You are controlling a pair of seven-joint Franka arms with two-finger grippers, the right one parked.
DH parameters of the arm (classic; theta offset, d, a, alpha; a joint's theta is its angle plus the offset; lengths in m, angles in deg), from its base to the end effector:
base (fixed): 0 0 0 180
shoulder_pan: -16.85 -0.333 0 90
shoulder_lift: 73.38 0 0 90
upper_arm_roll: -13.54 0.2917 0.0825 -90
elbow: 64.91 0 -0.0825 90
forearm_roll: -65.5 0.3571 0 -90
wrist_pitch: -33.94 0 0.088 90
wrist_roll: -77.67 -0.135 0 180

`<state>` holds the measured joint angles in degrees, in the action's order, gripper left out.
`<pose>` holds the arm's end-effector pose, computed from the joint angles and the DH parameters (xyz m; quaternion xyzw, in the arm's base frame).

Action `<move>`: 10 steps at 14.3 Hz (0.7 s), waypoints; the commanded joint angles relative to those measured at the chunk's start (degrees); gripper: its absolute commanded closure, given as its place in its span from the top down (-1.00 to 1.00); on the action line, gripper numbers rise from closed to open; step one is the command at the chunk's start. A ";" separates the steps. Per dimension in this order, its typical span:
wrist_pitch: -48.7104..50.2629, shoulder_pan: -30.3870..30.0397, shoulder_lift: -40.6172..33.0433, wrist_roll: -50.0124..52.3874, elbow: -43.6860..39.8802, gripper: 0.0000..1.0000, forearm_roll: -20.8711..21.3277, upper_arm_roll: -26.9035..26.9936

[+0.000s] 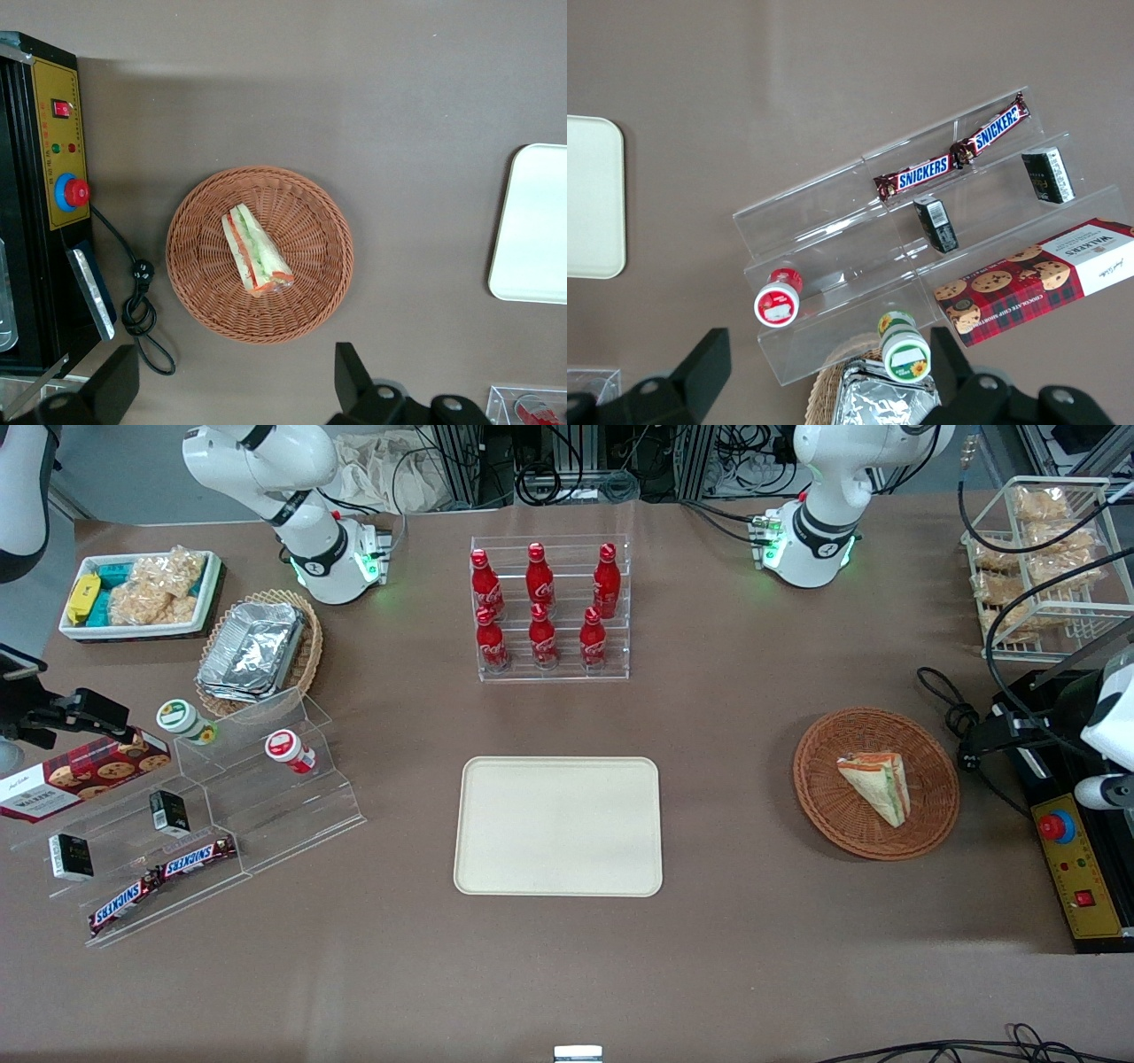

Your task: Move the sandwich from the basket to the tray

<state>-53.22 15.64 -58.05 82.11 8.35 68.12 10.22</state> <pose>0.5961 -0.0111 0.5469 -0.9996 -0.0221 0.0114 0.0159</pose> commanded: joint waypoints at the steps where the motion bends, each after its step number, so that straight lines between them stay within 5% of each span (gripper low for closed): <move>1: -0.03 -0.20 -0.82 0.47 0.48 0.98 -0.33 -0.11; 10: 1.45 0.33 -0.73 1.54 0.75 0.98 0.20 -0.29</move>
<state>-52.86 16.01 -58.07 82.95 8.38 67.93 10.07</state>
